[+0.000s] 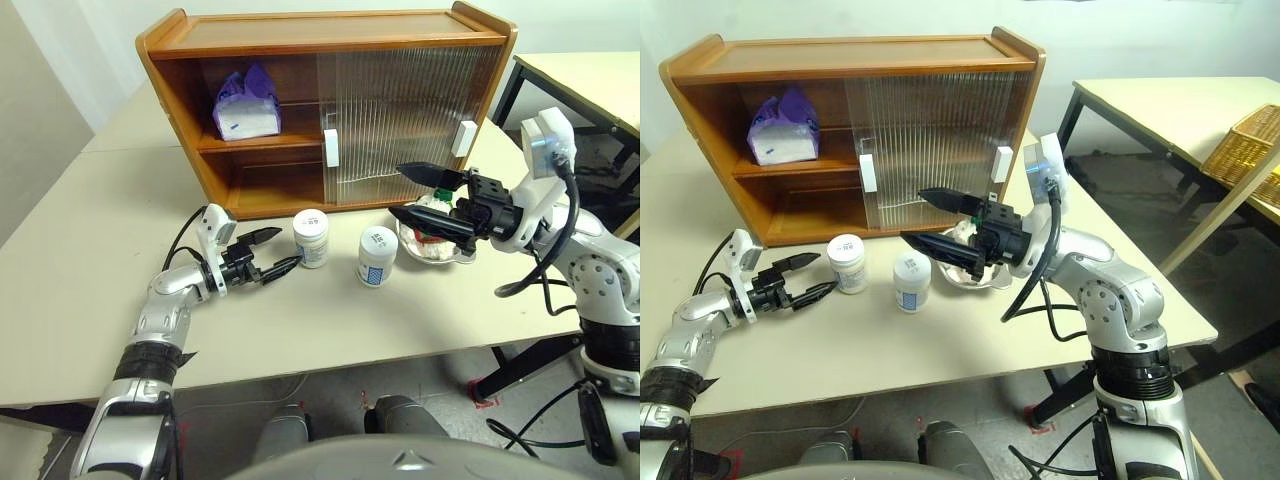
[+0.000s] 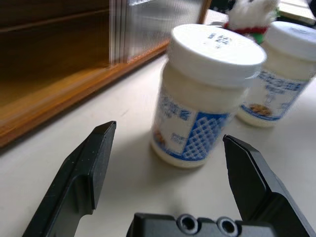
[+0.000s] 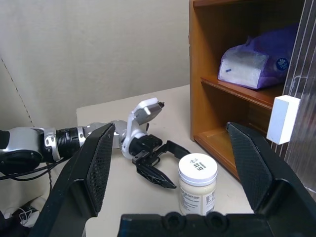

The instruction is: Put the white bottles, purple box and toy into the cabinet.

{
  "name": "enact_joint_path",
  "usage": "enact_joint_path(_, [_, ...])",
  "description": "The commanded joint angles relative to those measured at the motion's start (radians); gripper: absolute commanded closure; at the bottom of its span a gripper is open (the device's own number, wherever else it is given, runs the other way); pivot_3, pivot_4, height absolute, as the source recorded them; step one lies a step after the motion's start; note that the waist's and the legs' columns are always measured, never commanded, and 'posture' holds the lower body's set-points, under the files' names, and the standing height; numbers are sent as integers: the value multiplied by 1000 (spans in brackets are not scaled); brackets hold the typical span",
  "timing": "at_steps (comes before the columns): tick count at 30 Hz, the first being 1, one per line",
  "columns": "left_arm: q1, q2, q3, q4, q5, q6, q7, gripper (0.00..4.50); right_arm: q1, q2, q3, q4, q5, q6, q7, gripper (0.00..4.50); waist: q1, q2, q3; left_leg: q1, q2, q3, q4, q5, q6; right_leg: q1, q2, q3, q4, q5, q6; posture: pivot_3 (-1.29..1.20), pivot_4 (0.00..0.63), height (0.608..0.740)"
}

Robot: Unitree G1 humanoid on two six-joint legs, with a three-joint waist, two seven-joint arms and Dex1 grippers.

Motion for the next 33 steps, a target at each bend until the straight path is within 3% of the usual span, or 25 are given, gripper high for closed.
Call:
enact_joint_path(1, [-25,-23,-31,21,24,-19,-14,20,6,-5,-20,-18,16,12,-8,0,0,0,0,0,0,0,0,0,0,0,0,-1,0,0,0,-172,0,740])
enact_joint_path(30, [-121,-89,-45,228,61,-134,-54,20,31,-14,-36,-52,31,25,-41,0,-38,0,0,0,-3,5,1,0,0,4,5,-4,-2,-2,5,-208,4,740])
enact_joint_path(33, [-124,-87,-43,239,60,-138,-59,669,30,-12,-35,-50,29,22,-43,0,-43,0,0,0,-3,4,1,0,0,5,6,-4,-2,-2,5,-206,4,740])
